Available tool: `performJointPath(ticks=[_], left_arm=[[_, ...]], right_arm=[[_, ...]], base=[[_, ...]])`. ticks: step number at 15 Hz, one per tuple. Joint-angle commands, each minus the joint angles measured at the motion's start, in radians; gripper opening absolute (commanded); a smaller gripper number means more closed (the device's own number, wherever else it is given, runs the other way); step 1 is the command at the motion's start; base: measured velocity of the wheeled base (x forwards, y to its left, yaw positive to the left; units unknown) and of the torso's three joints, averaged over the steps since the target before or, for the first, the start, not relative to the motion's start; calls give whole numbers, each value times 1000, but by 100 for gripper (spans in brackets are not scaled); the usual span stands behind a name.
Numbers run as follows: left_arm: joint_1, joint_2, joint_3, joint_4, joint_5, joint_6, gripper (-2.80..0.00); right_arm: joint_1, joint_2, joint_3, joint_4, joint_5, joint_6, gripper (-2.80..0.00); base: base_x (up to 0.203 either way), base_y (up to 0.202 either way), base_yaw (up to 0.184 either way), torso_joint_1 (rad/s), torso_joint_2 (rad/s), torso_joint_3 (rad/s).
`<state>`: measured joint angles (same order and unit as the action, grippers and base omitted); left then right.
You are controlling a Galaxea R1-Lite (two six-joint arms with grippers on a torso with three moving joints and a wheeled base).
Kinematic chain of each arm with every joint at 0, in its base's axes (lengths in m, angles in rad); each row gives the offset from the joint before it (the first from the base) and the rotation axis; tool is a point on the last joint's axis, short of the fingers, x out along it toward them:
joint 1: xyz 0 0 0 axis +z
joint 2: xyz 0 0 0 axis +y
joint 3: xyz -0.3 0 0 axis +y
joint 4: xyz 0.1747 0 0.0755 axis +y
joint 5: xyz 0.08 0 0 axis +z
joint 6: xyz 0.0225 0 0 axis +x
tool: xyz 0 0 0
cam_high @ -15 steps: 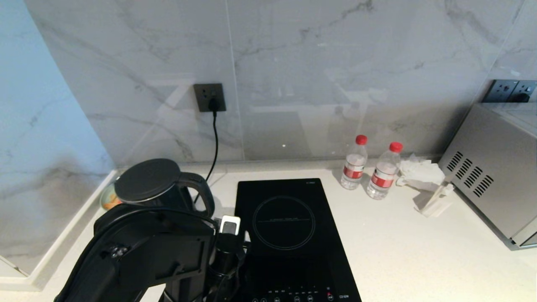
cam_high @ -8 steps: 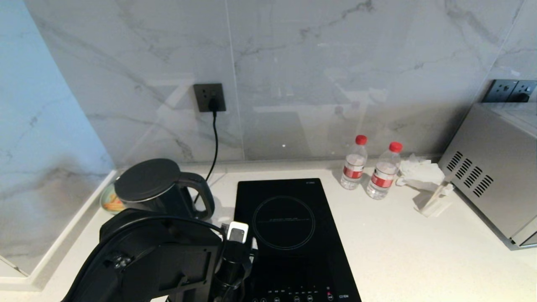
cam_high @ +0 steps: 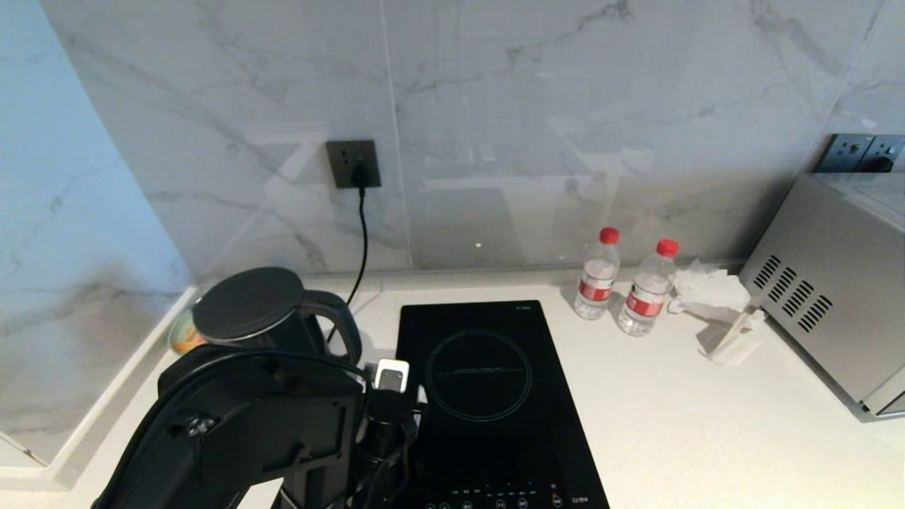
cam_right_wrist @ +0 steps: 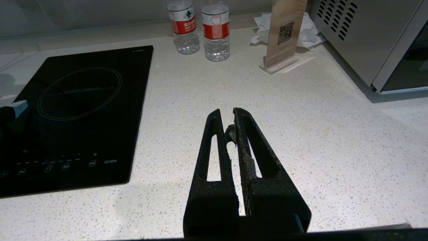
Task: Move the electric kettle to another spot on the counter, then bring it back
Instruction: Finish boiling water
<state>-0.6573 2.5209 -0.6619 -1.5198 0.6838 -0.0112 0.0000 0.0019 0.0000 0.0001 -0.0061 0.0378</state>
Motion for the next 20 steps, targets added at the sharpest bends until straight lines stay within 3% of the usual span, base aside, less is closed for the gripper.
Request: performJointPath(ticks=[1,20], left_arm=[[7,-8,-2,-10,5,-3,0],[10,-11,8,-10,51,-47,0]], right_arm=[[0,0,0,0,0,0,-280],[2,0,0,0,0,0,-280]], base=[[0,0,0,0,0,0],[0,0,0,0,0,0]])
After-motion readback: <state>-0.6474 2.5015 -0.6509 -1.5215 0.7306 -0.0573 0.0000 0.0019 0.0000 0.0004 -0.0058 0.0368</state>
